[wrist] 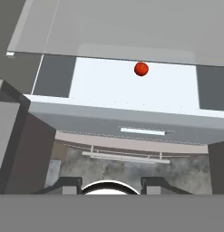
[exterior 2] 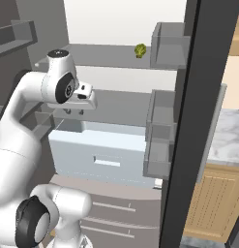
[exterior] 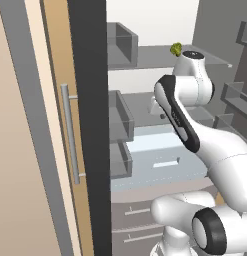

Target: Fully open the fridge drawer.

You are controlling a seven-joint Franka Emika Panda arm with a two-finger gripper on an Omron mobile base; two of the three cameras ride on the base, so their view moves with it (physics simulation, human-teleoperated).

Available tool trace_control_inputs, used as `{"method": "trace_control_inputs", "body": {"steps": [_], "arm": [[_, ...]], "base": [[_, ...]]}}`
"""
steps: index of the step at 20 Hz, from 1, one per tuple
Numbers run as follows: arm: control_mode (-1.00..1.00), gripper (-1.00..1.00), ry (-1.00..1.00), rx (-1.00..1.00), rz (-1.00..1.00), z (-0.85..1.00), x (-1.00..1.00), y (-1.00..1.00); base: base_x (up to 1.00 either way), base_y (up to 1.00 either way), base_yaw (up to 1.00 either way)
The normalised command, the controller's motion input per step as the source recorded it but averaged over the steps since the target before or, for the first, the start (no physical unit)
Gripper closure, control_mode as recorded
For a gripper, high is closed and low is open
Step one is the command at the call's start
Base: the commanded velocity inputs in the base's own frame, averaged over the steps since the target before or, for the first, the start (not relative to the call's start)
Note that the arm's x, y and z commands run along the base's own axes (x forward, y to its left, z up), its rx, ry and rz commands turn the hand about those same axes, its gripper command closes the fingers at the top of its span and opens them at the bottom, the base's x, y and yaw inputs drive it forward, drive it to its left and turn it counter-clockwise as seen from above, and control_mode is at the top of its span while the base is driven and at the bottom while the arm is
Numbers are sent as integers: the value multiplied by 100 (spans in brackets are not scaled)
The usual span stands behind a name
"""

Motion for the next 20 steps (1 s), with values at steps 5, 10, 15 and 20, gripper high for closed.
{"method": "trace_control_inputs", "body": {"steps": [5,10,15,20], "arm": [[-100,-100,0,0,0,0,-3,0],[-100,-100,1,0,0,-3,-20,0],[-100,-100,0,0,0,0,-36,0],[-100,-100,0,0,0,0,-9,0]], "base": [[0,0,0],[0,0,0],[0,0,0],[0,0,0]]}}
